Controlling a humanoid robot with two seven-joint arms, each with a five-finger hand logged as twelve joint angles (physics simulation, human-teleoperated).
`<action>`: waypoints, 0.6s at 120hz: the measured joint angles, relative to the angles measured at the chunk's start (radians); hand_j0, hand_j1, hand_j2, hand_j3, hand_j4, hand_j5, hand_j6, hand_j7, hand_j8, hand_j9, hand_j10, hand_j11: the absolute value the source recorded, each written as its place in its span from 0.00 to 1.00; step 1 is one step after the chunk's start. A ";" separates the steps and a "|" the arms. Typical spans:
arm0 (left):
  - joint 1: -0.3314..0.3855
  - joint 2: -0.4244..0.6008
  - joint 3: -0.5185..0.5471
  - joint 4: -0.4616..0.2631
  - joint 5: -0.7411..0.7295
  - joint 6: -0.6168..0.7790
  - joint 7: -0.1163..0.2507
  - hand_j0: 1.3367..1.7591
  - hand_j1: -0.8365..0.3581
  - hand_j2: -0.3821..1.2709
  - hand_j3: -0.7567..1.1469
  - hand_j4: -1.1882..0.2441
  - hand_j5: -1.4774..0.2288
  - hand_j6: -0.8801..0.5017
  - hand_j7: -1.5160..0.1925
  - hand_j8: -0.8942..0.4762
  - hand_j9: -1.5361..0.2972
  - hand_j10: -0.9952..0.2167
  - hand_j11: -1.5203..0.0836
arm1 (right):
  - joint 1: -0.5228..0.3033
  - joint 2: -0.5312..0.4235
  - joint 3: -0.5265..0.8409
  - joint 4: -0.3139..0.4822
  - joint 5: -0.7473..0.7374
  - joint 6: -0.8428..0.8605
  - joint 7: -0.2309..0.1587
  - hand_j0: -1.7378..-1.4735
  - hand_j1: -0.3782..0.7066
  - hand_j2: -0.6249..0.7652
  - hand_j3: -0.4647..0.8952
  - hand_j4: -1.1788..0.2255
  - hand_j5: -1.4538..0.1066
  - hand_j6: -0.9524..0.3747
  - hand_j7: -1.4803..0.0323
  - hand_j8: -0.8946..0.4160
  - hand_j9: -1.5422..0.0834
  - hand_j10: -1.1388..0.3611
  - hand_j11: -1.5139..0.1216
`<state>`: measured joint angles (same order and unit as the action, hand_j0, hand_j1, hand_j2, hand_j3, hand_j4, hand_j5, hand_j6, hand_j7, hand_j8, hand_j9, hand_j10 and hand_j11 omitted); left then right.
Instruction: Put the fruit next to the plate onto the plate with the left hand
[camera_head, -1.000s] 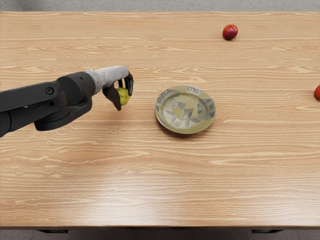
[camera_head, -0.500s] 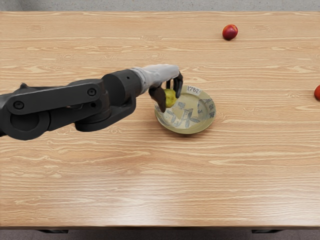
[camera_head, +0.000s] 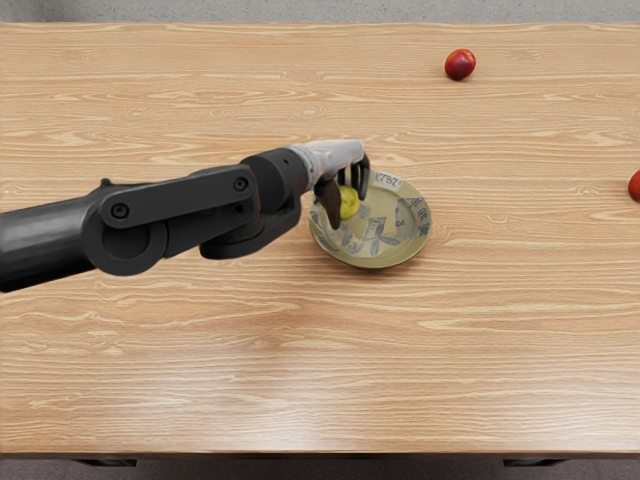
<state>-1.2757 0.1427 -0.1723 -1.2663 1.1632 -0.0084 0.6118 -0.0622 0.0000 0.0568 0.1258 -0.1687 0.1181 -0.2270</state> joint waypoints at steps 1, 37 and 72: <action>0.003 0.000 0.000 0.001 0.001 0.000 0.000 0.74 0.44 0.52 0.40 0.28 0.18 0.32 0.23 0.33 0.24 0.15 0.26 | 0.000 0.000 0.000 0.000 0.000 0.000 0.000 0.30 0.03 0.45 0.34 0.84 0.93 0.72 0.98 0.68 0.95 0.76 0.93; 0.013 -0.050 0.020 0.069 0.000 0.000 0.000 0.74 0.43 0.54 0.40 0.29 0.18 0.33 0.23 0.34 0.24 0.16 0.27 | -0.001 0.000 0.000 0.000 0.000 0.000 0.000 0.30 0.03 0.45 0.34 0.84 0.93 0.72 0.98 0.68 0.95 0.76 0.93; 0.025 -0.071 0.035 0.095 0.001 0.002 -0.001 0.75 0.45 0.51 0.40 0.33 0.25 0.30 0.30 0.31 0.30 0.20 0.33 | -0.002 0.000 0.000 0.000 0.000 0.000 0.000 0.30 0.03 0.45 0.34 0.84 0.93 0.72 0.98 0.68 0.95 0.76 0.93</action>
<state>-1.2512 0.0715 -0.1377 -1.1717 1.1646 -0.0060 0.6112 -0.0637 0.0000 0.0568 0.1258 -0.1687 0.1181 -0.2270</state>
